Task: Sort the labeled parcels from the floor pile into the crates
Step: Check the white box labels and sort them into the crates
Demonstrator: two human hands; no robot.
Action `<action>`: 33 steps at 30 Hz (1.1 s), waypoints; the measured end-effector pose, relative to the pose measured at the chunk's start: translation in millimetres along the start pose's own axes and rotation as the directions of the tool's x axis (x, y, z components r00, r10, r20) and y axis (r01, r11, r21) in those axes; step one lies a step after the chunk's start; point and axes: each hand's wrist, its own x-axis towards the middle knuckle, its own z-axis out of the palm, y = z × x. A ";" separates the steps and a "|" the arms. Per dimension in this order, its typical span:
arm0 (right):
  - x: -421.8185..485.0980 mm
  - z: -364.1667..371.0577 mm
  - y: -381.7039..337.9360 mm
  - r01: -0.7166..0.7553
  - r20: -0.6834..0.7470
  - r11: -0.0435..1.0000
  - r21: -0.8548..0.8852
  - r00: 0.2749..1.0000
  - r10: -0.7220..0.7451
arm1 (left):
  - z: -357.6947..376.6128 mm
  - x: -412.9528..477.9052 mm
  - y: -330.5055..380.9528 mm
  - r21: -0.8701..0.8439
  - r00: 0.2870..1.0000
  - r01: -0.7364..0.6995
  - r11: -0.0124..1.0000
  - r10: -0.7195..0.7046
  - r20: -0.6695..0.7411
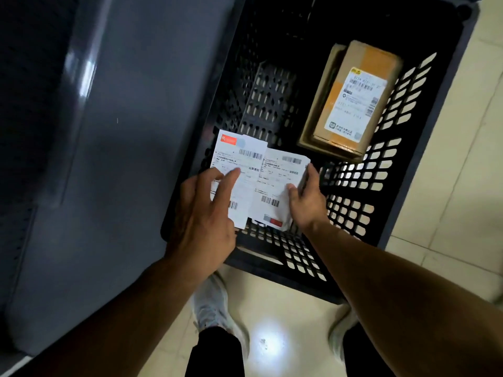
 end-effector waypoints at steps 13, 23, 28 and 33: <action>-14.0 -4.1 -4.7 0.036 0.062 0.867 -0.497 0.998 -0.006 | -15.3 -15.3 -3.7 -0.029 0.998 -0.047 0.998 0.048 0.032; -247.0 -111.9 -214.4 0.664 0.581 0.195 -0.722 0.734 -0.352 | -224.9 -115.2 105.9 -0.188 0.981 0.174 0.967 -0.188 -0.057; -400.3 -177.4 -325.9 0.787 0.669 0.019 -0.616 0.536 -0.515 | -362.2 -205.6 181.9 -0.318 0.907 0.248 0.915 -0.335 -0.256; -554.9 -217.4 -400.3 0.856 0.744 -0.105 -0.507 0.373 -0.555 | -456.0 -324.1 227.5 -0.395 0.808 0.308 0.865 -0.458 -0.372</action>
